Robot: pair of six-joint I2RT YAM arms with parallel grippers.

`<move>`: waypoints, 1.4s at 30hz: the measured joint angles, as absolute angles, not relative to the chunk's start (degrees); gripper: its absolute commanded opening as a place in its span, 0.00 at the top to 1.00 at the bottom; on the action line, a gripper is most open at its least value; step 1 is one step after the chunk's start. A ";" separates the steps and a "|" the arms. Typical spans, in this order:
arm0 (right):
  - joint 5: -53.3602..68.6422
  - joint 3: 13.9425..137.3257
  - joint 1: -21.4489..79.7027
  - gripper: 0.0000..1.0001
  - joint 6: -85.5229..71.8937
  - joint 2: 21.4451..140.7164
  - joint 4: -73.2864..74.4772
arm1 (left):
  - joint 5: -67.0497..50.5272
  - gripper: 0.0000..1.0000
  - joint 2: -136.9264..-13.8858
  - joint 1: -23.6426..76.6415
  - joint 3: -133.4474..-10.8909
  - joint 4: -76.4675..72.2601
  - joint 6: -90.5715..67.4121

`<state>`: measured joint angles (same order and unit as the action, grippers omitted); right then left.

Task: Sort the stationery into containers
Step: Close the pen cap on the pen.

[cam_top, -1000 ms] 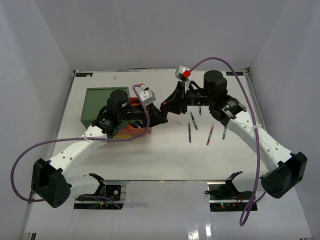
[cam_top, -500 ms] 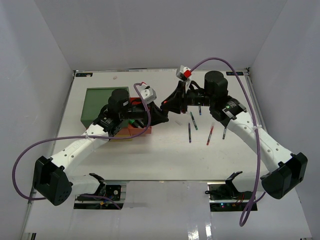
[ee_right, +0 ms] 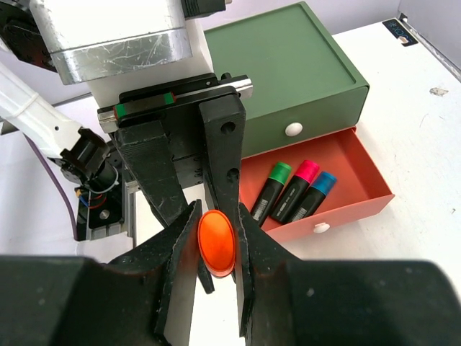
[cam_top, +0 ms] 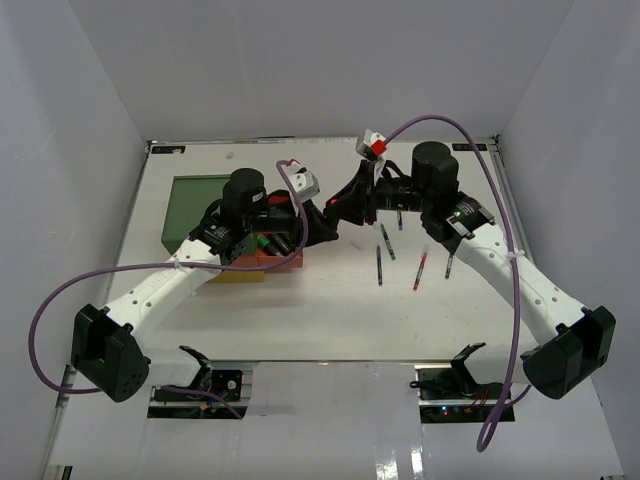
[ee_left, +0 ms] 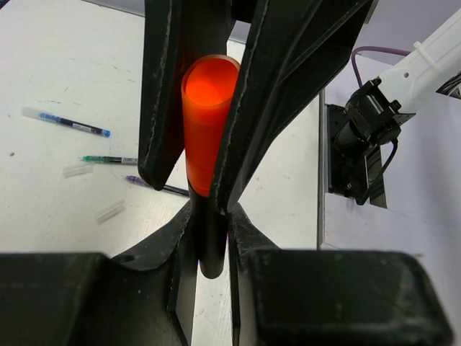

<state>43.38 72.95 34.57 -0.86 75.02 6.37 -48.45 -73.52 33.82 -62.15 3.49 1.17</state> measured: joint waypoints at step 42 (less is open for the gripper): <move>49.80 68.47 32.14 0.92 -0.40 79.37 -0.43 | -45.91 1.00 -75.88 33.36 -63.68 10.41 2.13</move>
<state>49.80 68.47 32.14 -0.40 79.37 -0.43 -45.91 -75.88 33.36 -63.68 10.41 2.13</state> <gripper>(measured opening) 0.273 0.279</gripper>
